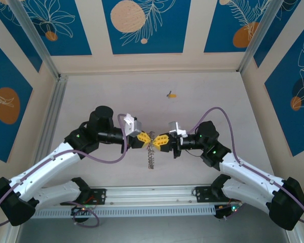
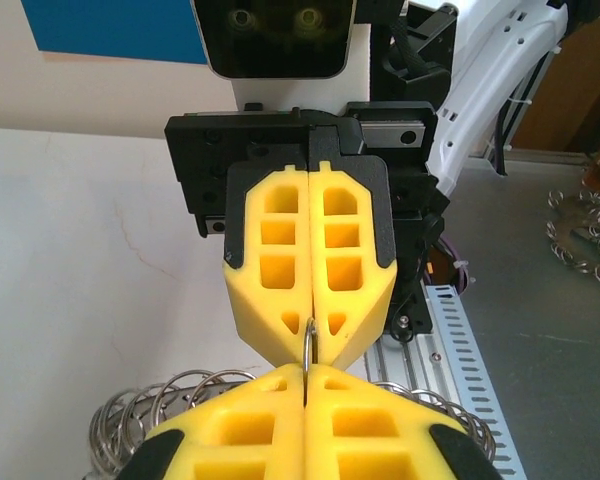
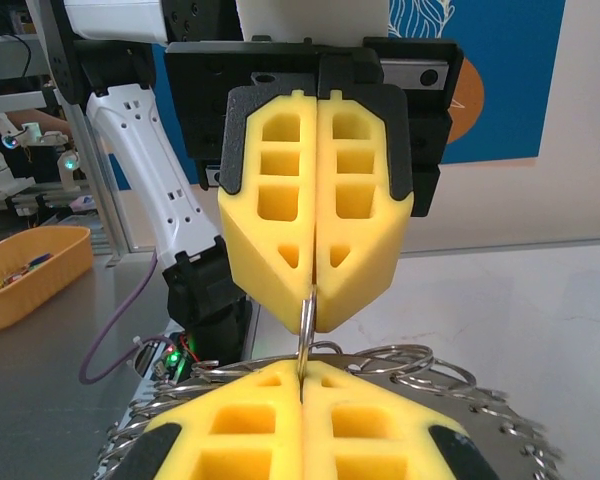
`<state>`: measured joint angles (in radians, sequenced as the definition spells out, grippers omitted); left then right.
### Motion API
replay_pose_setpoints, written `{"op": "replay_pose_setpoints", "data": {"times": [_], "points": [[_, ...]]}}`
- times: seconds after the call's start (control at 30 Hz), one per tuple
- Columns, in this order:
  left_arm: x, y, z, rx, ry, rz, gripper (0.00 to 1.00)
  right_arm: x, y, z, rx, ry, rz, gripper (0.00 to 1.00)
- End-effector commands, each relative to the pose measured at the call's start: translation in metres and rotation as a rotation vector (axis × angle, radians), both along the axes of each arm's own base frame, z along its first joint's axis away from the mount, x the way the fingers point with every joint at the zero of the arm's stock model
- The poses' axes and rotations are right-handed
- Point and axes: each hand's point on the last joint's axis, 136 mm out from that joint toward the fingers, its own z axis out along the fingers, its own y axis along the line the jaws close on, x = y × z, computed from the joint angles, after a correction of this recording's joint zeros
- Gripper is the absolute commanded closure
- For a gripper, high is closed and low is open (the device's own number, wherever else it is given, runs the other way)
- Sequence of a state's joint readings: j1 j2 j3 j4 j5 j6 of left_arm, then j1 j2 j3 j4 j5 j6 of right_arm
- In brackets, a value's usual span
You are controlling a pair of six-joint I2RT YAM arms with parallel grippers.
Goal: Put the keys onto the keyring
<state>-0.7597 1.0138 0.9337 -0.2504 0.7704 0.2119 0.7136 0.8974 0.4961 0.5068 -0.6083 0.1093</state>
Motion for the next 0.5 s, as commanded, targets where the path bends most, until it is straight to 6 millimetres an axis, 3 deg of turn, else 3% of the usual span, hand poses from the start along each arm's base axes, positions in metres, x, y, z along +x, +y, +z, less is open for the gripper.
{"op": "replay_pose_setpoints", "data": {"times": [0.0,0.47], "points": [[-0.0071,-0.0030,0.0012,-0.015,0.007,-0.049,0.98,-0.0001,-0.0005,0.0177,0.054,-0.053,-0.005,1.00],[-0.0062,-0.0067,0.0013,-0.022,0.017,-0.062,0.91,0.0035,0.0009,0.0196,0.060,-0.057,-0.014,1.00]]}}
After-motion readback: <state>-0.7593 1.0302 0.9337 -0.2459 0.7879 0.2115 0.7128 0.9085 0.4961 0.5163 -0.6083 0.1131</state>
